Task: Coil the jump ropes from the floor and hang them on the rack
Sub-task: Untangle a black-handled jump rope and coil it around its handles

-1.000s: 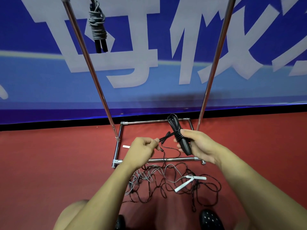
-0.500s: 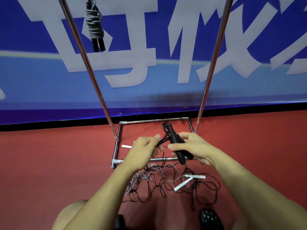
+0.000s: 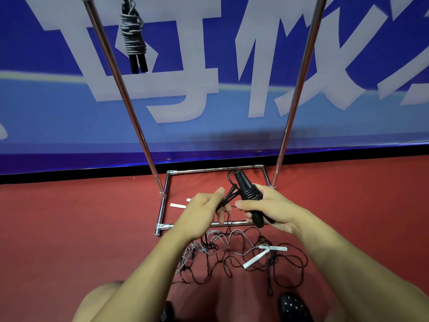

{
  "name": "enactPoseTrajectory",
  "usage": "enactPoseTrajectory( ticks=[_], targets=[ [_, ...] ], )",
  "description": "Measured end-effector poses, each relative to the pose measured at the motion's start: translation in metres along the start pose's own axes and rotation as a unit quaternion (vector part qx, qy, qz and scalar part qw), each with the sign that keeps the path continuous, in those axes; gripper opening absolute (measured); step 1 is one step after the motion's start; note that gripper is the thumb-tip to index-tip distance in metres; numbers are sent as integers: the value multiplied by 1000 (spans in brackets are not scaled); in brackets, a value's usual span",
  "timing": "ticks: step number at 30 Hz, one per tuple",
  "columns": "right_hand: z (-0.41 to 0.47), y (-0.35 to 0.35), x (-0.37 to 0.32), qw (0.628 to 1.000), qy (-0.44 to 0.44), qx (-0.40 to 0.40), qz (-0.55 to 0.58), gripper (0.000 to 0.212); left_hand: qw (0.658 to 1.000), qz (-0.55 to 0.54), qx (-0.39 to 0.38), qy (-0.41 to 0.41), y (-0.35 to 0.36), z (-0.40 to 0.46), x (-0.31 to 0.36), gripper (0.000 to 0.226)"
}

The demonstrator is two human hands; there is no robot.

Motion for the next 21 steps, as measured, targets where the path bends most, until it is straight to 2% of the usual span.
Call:
enactPoseTrajectory(
  ticks=[4, 7, 11, 14, 17, 21],
  targets=[
    [1, 1, 0, 1000, 6, 8, -1, 35, 997, -45, -16, -63, 5, 1, -13, 57],
    [1, 5, 5, 998, 39, 6, 47, 47, 992, -47, -32, -115, 7, -1, -25, 54],
    [-2, 3, 3, 993, 39, -14, 112, 44, 986, -46, -42, -153, 4, -5, -35, 58],
    [-3, -3, 4, 992, 51, -9, 112, 42, 990, -33, -13, -137, -4, -4, -33, 51],
    [-5, -5, -2, 991, 38, -6, 129, 44, 997, -14, 38, -72, -16, -1, -21, 41],
    [-8, -3, -14, 993, -2, -7, 118, 48, 999, -19, 43, -7, -16, -1, -8, 37]
  ],
)
Point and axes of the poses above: each hand's wrist, its own z-axis towards the middle knuckle, its own y-axis out of the palm, x = y × z, the point moved 10 cm from there along z, towards the middle knuckle, and after that the axes turned 8 degrees about -x, right-handed, at the moved point
